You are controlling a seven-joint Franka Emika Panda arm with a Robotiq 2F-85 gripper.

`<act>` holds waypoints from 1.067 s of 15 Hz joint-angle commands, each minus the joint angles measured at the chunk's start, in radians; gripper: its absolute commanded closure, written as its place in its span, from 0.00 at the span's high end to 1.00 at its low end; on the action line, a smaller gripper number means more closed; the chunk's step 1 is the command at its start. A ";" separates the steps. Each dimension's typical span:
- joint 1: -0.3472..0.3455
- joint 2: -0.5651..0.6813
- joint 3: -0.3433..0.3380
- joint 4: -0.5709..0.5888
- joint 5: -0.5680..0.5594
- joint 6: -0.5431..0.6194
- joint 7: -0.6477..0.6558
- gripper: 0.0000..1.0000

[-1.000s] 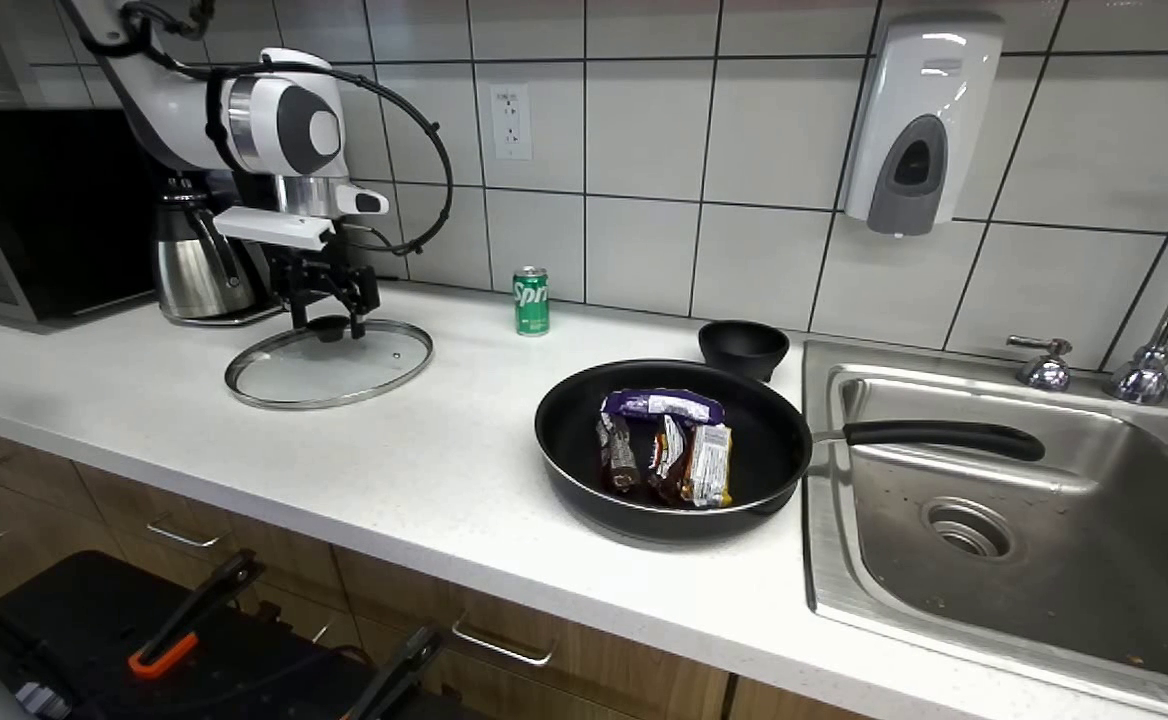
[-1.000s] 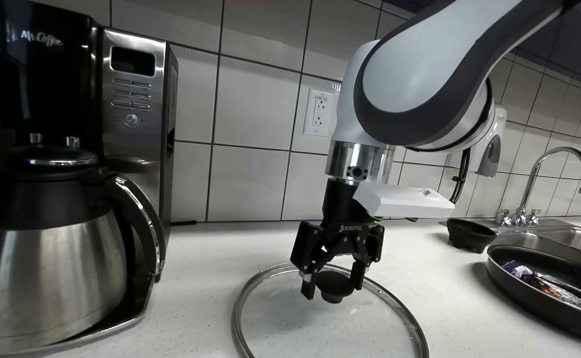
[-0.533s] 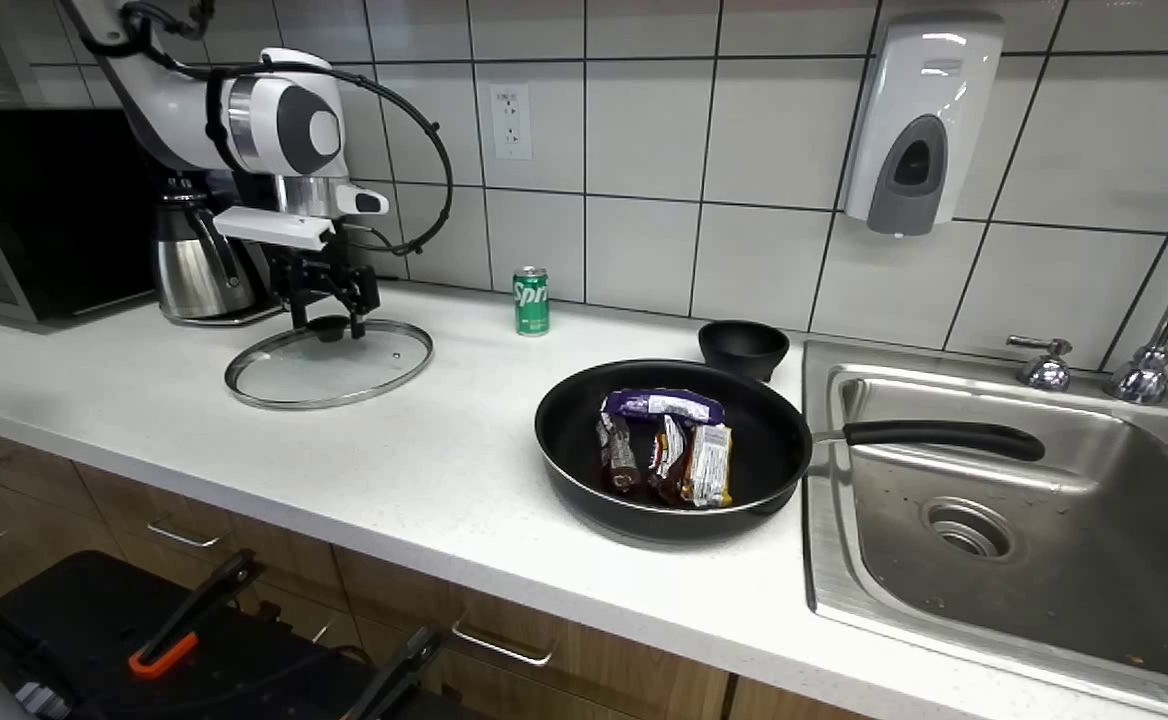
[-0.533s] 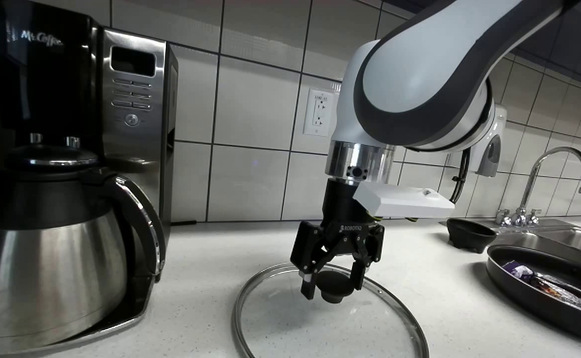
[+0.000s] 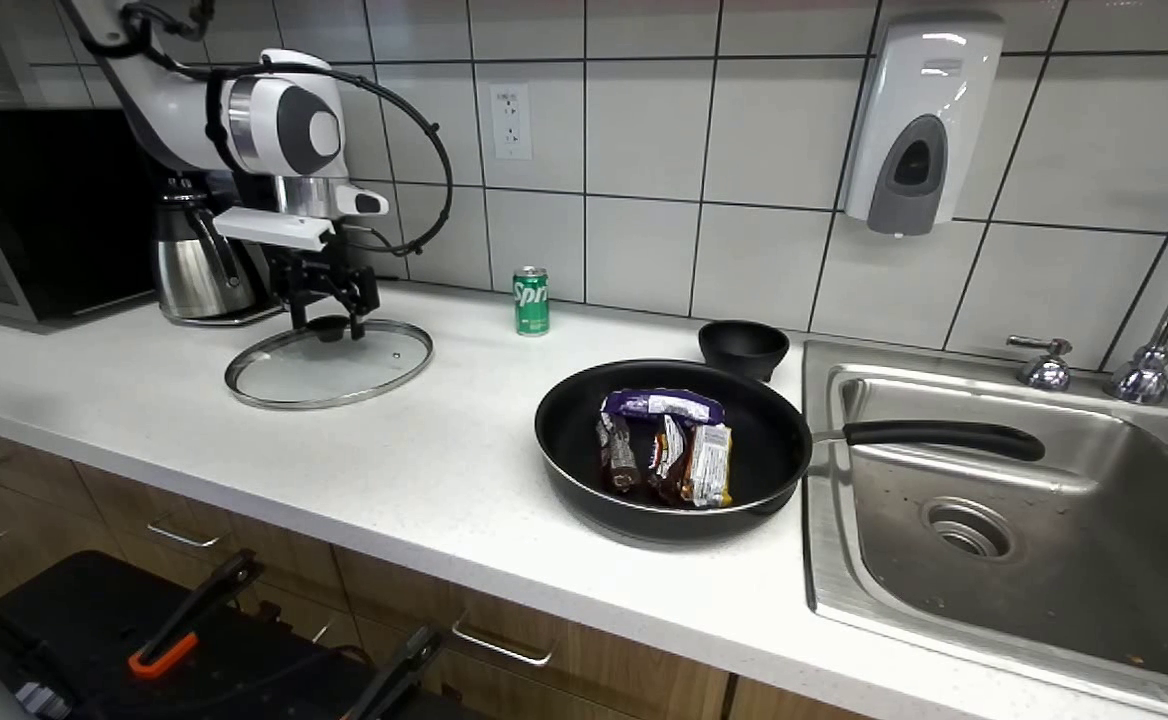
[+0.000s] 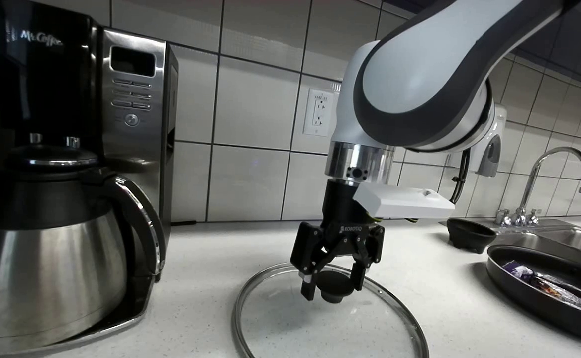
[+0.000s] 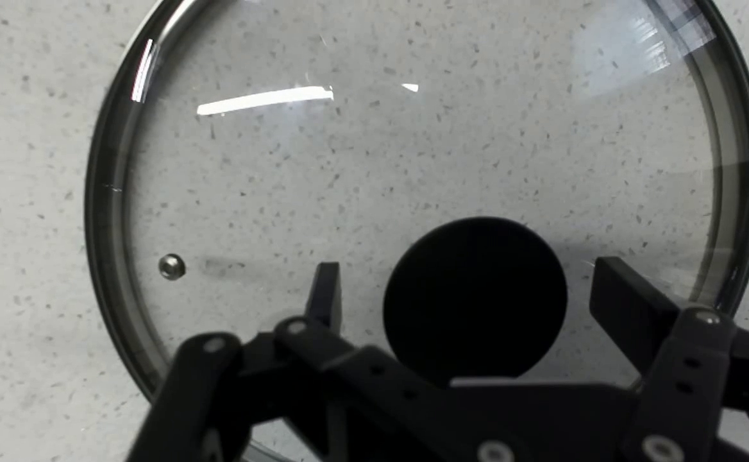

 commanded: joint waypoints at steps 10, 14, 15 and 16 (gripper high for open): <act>0.045 -0.039 -0.031 -0.023 -0.105 -0.015 0.033 1.00; 0.042 -0.039 -0.032 -0.027 -0.112 -0.001 0.025 1.00; 0.043 -0.042 -0.033 -0.031 -0.115 0.003 0.027 0.84; 0.045 -0.044 -0.035 -0.033 -0.120 0.007 0.028 0.72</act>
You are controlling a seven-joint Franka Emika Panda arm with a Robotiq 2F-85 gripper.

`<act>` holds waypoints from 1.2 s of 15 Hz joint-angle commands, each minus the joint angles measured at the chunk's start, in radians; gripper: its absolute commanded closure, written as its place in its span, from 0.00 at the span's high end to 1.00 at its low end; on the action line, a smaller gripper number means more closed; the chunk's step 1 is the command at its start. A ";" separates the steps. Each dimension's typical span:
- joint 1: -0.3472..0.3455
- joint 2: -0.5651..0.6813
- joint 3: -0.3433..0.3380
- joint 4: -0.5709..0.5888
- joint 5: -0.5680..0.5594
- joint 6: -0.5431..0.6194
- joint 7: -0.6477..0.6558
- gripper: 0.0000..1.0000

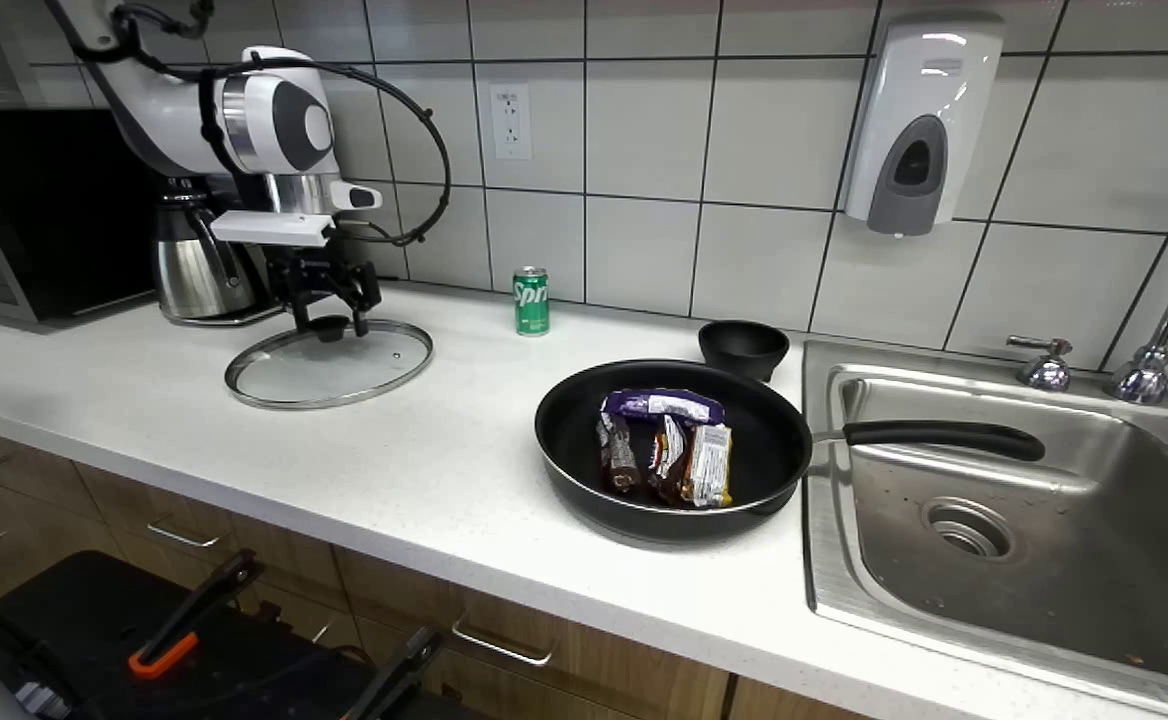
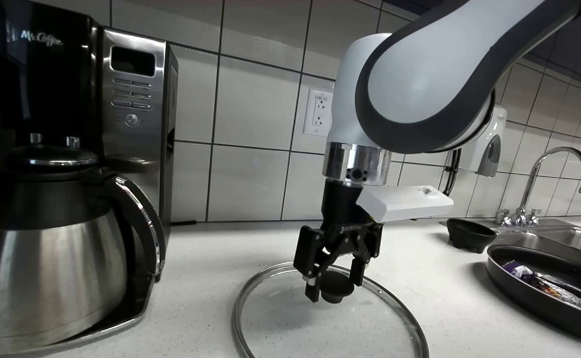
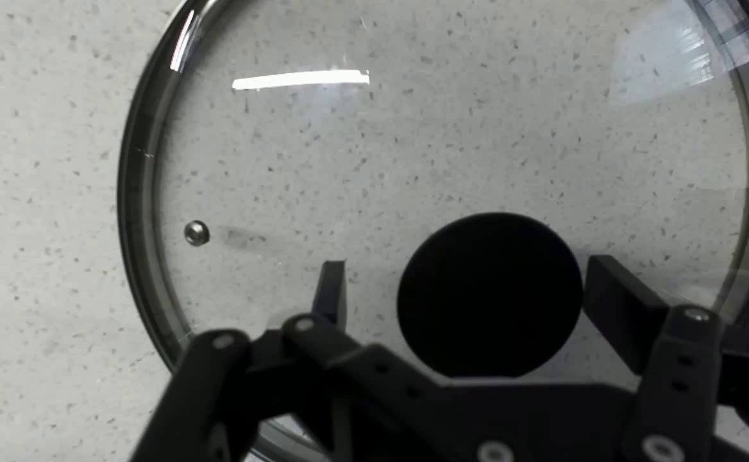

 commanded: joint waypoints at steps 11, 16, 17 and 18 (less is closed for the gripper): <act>0.002 -0.078 -0.006 -0.058 -0.020 0.026 0.008 0.39; -0.002 -0.131 -0.014 -0.093 -0.016 0.014 0.024 0.39; -0.001 -0.145 -0.018 -0.106 -0.019 0.018 0.032 0.39; -0.004 -0.159 -0.018 -0.119 -0.015 0.024 0.033 0.39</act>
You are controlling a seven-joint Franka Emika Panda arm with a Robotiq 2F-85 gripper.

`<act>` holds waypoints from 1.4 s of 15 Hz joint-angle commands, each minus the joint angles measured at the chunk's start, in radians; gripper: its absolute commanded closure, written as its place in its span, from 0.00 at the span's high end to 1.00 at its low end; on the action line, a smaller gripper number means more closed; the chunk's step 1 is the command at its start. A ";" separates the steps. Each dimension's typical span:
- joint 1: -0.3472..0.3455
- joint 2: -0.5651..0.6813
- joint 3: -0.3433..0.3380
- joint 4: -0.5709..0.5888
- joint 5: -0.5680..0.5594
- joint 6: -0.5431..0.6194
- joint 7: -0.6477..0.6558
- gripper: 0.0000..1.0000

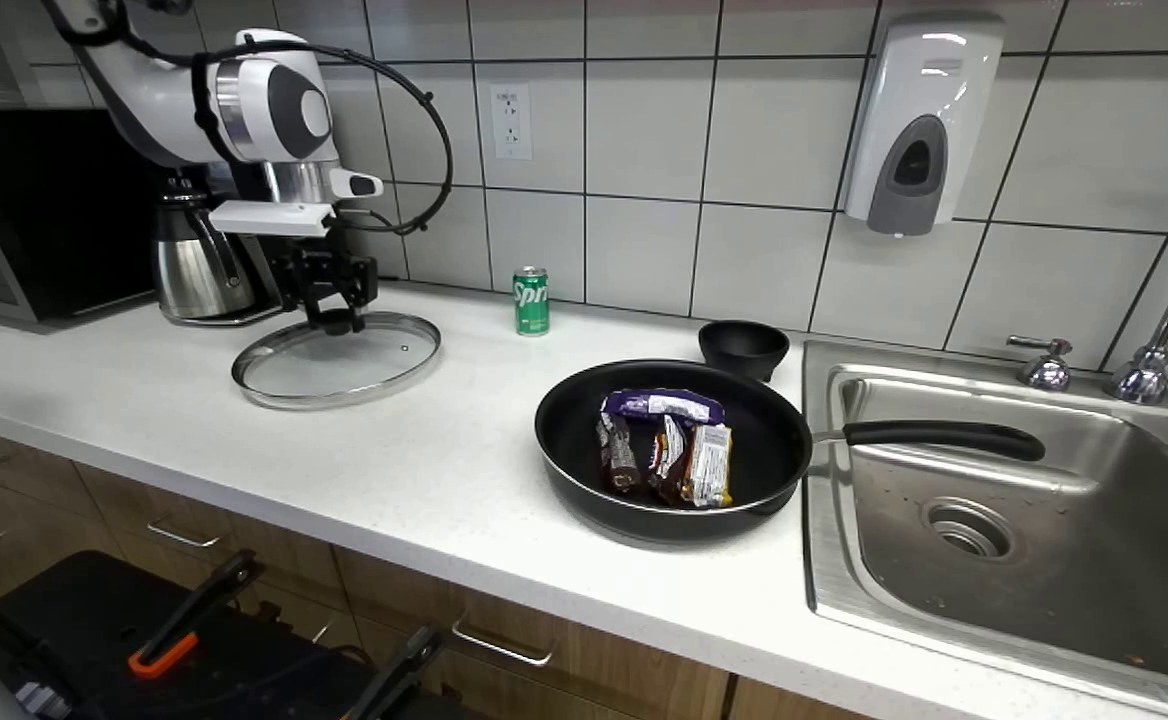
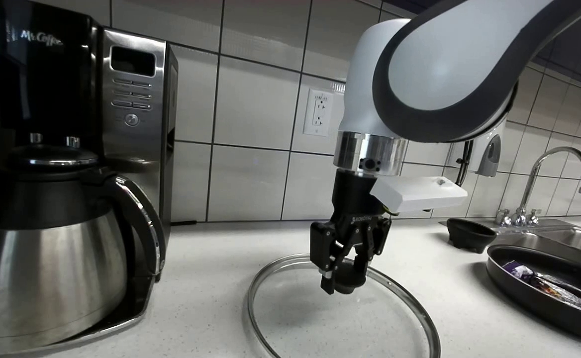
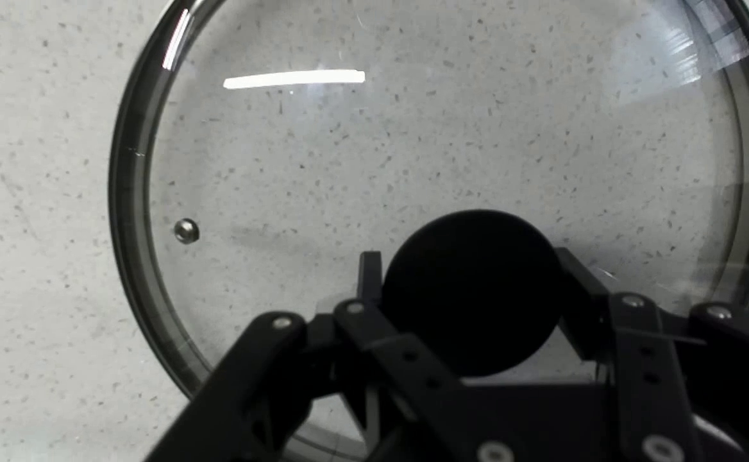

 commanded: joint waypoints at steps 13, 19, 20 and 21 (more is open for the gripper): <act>-0.067 -0.338 -0.052 -0.303 -0.027 0.023 0.172 0.39; -0.141 -0.425 -0.068 -0.393 -0.030 0.053 0.161 0.39; -0.153 -0.437 -0.071 -0.405 -0.027 0.059 0.155 0.39; -0.166 -0.450 -0.075 -0.423 -0.024 0.069 0.146 0.39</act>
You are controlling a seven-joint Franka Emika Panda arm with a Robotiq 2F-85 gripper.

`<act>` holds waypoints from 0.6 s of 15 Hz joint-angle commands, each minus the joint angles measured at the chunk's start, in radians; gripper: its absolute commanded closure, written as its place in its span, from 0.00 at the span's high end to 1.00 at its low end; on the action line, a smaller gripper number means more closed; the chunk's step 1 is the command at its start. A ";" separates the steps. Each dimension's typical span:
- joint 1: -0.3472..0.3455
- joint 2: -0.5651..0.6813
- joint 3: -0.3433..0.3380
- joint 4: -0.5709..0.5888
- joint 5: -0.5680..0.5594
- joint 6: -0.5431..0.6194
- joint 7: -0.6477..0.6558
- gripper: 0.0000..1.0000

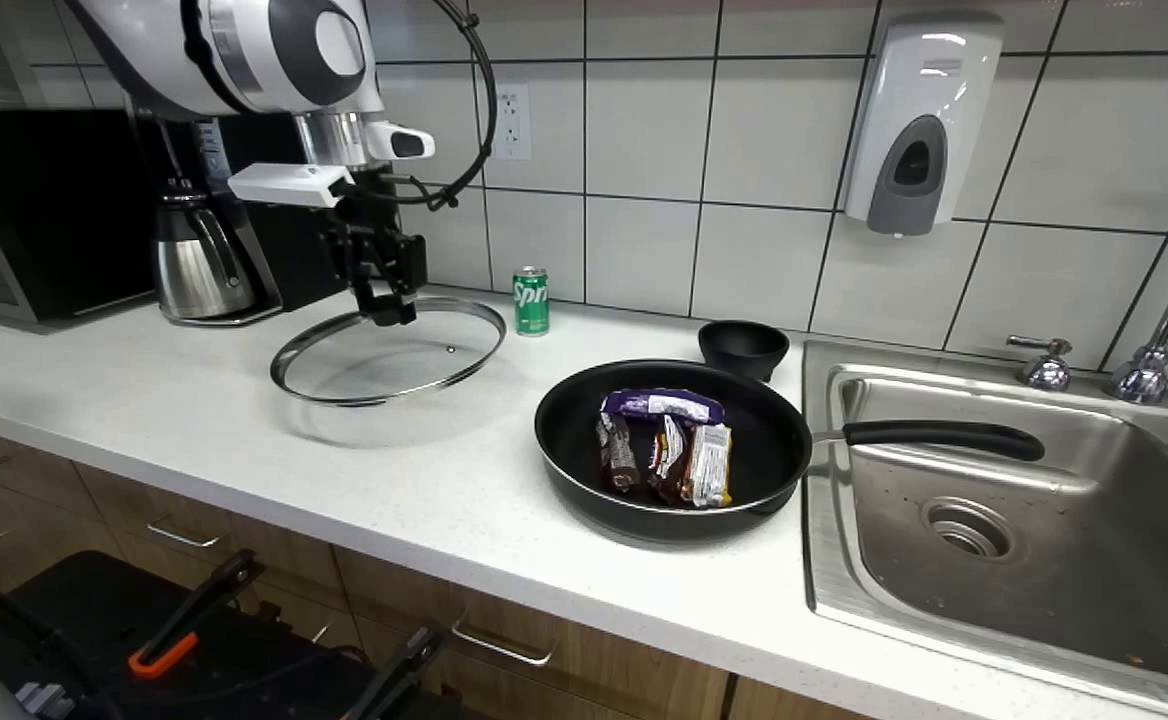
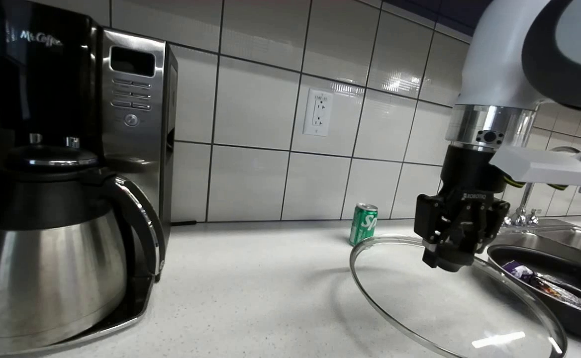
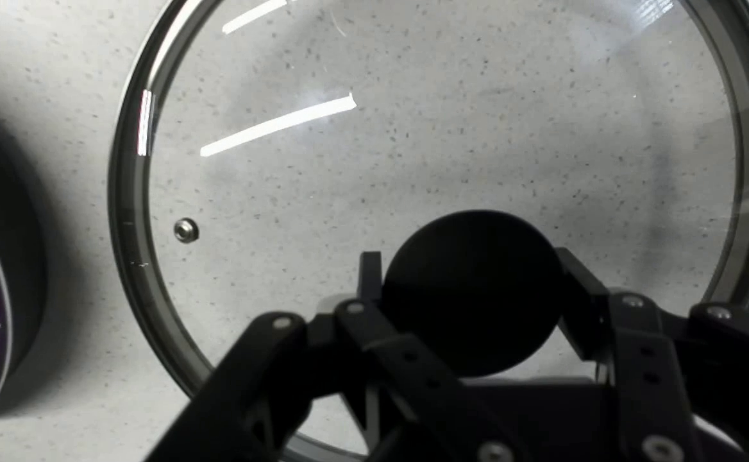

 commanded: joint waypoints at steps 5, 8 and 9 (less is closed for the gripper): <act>-0.104 -0.139 -0.023 -0.121 -0.036 0.061 -0.008 0.39; -0.141 -0.165 -0.040 -0.146 -0.053 0.064 -0.013 0.39; -0.152 -0.174 -0.046 -0.157 -0.059 0.070 -0.017 0.39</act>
